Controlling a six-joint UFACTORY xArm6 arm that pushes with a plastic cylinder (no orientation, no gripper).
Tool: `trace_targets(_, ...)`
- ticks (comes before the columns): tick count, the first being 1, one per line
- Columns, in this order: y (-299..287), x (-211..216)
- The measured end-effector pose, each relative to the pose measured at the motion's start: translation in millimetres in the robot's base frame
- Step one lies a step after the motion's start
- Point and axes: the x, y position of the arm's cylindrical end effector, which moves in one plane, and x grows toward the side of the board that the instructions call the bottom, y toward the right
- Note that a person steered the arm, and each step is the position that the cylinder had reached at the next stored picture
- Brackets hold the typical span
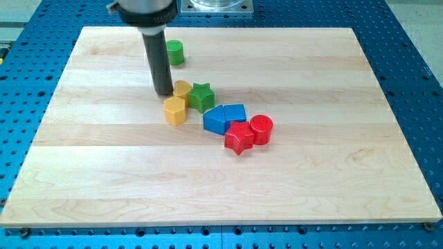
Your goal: Move the green circle towards the top left corner of the board
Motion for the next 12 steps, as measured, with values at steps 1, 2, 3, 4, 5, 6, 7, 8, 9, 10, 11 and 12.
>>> trace_targets(1, 36, -19)
trace_targets(2, 25, -40)
trace_targets(3, -47, -48)
trace_targets(4, -28, -52)
trace_targets(5, 6, -52)
trace_targets(6, 35, -56)
trace_targets(7, 39, -69)
trace_targets(8, -16, -91)
trace_targets(9, -37, -87)
trace_targets(10, 33, -80)
trace_targets(11, 37, -119)
trace_targets(12, -8, -125)
